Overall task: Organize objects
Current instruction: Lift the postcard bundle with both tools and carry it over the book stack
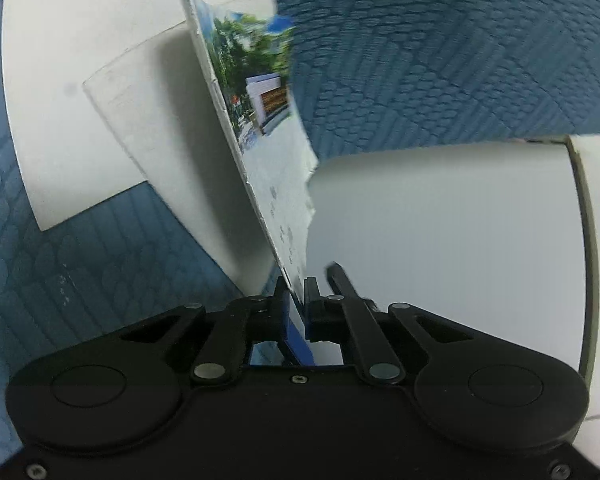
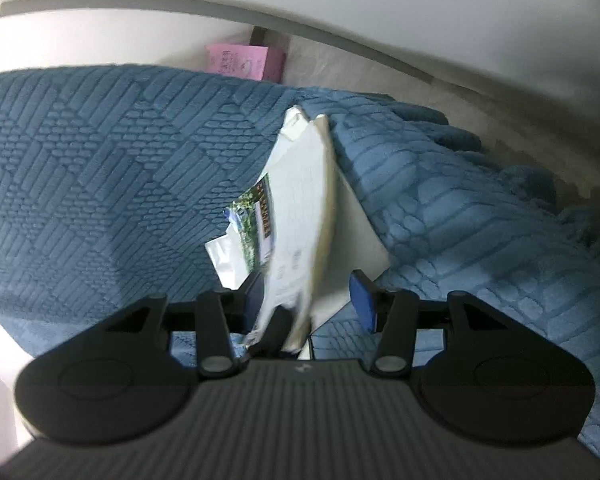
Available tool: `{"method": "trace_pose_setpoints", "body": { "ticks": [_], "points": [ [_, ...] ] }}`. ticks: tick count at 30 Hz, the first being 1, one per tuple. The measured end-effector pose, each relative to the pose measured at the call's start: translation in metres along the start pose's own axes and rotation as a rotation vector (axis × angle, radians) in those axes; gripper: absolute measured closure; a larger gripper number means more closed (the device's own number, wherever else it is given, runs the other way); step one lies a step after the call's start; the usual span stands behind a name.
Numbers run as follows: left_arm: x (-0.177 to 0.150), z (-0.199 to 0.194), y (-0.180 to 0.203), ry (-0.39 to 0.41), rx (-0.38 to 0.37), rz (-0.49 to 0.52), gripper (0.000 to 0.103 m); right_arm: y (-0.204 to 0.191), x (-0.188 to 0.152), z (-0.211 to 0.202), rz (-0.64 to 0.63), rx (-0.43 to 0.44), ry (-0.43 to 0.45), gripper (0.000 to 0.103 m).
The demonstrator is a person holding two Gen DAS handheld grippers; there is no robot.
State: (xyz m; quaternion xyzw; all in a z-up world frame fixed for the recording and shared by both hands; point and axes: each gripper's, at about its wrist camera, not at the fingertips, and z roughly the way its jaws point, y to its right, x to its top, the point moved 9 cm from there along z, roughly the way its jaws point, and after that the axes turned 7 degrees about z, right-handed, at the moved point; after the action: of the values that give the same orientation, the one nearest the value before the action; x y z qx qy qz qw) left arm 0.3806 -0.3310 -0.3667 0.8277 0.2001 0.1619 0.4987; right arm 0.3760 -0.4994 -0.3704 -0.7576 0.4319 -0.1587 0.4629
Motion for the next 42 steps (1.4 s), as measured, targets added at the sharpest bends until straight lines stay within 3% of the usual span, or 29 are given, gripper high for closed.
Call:
{"method": "trace_pose_setpoints", "body": {
  "ticks": [6,14,19,22,27,32,42],
  "points": [
    [-0.011,-0.026,0.018,-0.039,-0.028,0.026,0.098,-0.005,-0.001,0.002,0.015,0.029,0.005,0.053],
    [-0.025,-0.074,0.023,-0.050,-0.026,0.049,0.098,-0.001,-0.003,-0.004,0.015,-0.003,0.032,0.054],
    [-0.026,-0.095,0.017,-0.044,-0.036,0.038,0.098,-0.004,-0.014,-0.012,-0.046,-0.011,0.017,0.071],
    [-0.027,-0.104,0.015,-0.034,-0.042,0.042,0.098,-0.007,-0.024,-0.014,-0.094,-0.018,-0.007,0.088],
    [-0.030,-0.122,0.015,-0.030,-0.054,0.043,0.096,-0.026,-0.038,-0.028,-0.176,0.013,0.011,0.096],
    [-0.027,-0.146,0.018,-0.024,-0.071,0.032,0.096,-0.048,-0.054,-0.047,-0.216,0.064,0.052,0.097],
    [-0.023,-0.212,0.039,-0.002,-0.131,0.061,0.096,-0.097,-0.106,-0.080,-0.328,0.080,0.113,0.097]
  ]
}}
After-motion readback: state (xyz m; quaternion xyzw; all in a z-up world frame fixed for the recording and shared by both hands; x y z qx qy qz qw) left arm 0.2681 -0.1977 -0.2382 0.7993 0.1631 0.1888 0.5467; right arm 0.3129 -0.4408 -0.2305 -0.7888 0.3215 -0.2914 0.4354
